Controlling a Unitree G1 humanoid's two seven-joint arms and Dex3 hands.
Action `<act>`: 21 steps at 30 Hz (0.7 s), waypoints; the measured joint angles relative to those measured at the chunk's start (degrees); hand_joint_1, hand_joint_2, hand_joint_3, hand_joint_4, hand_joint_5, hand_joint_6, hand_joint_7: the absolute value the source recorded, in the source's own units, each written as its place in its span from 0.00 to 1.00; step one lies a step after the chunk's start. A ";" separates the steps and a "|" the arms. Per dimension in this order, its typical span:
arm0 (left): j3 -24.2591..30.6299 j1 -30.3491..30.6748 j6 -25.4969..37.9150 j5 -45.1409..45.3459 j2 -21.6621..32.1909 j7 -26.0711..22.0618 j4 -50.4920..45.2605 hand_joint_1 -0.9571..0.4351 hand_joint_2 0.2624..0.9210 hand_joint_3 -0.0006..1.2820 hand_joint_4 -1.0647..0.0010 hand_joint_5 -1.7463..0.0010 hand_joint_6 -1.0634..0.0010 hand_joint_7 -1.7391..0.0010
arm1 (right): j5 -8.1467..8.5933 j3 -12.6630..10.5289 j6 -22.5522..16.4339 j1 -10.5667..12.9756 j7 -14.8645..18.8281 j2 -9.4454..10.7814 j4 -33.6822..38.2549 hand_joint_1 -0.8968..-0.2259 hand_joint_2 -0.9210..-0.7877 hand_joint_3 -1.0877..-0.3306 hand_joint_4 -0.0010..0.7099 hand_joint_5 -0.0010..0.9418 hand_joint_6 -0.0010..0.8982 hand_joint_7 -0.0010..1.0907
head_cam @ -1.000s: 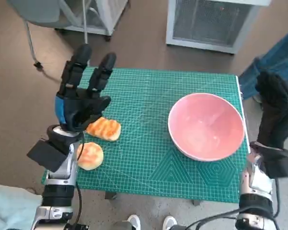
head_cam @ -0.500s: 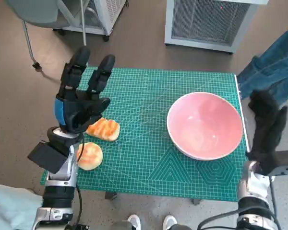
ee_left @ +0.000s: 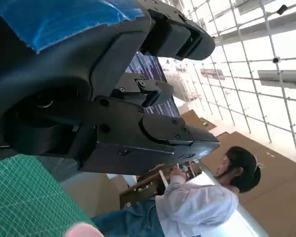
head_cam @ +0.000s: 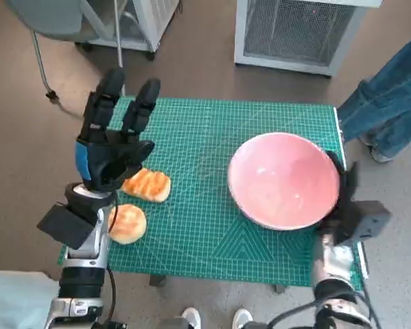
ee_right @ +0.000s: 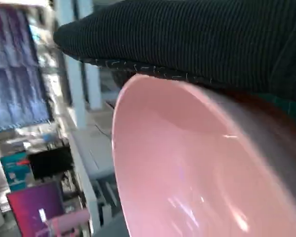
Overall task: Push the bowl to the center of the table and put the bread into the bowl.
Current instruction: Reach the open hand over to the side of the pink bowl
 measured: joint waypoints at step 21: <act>0.43 1.25 0.40 -0.11 1.25 -0.03 -0.19 0.52 1.00 0.08 0.60 0.97 0.70 0.80 | -0.06 0.11 3.45 -10.24 0.73 3.09 3.03 0.45 0.00 0.41 0.38 0.01 0.19 0.36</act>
